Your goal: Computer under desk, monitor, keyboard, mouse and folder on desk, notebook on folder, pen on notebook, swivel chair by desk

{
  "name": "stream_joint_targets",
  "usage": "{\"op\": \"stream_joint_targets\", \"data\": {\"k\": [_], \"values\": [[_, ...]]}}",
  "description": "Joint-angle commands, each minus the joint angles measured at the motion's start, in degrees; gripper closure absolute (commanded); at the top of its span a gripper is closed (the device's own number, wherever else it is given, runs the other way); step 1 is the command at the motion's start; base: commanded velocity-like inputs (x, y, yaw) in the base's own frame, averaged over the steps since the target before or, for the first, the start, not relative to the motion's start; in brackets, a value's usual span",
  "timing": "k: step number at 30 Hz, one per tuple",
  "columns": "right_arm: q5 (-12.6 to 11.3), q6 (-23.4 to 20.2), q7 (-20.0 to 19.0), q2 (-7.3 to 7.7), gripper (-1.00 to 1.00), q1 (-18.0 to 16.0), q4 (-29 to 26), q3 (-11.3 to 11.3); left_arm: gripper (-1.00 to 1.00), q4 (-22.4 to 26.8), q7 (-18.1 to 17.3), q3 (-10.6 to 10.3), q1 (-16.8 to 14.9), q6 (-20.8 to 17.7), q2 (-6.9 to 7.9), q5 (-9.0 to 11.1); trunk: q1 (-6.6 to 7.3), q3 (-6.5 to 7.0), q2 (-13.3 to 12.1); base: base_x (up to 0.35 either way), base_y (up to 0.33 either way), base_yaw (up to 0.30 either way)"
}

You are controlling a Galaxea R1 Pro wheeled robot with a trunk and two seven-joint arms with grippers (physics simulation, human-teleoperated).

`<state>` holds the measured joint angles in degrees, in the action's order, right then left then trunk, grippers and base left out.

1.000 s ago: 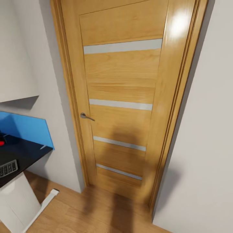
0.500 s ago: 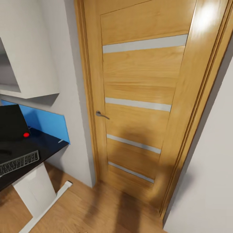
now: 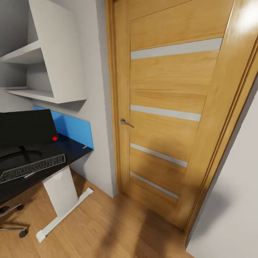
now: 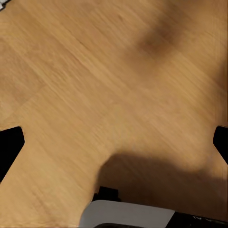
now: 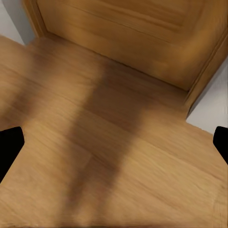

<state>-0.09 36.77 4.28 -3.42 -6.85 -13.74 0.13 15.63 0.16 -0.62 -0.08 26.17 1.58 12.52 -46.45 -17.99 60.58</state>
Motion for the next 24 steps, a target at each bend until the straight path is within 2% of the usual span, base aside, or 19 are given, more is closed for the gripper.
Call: {"op": "stream_joint_targets", "data": {"k": [1,5,11,24], "values": [[0.0,0.1,0.2,-0.01,-1.00,0.0,0.0,0.0,-1.00,0.0,0.0,-0.1,0.0,0.1,0.00,0.2,0.02,-0.10,0.0,-0.160,-0.130,0.278],[0.0,0.1,0.2,-0.01,-1.00,0.0,0.0,0.0,-1.00,0.0,0.0,0.1,0.0,0.1,0.06,0.3,0.02,-0.24,0.0,-0.070,-0.057,0.278],[-0.4,0.2,0.3,0.13,-1.00,-0.1,-0.5,-0.1,-1.00,0.0,0.0,1.4,0.0,0.1,0.07,0.2,0.02,-0.45,0.0,-0.014,-0.011,0.278],[0.0,0.2,0.3,-0.01,-1.00,-0.2,-0.6,-0.1,-1.00,0.1,0.0,1.6,0.0,0.1,0.09,0.2,0.02,-0.88,0.0,0.000,0.000,0.272]]}}
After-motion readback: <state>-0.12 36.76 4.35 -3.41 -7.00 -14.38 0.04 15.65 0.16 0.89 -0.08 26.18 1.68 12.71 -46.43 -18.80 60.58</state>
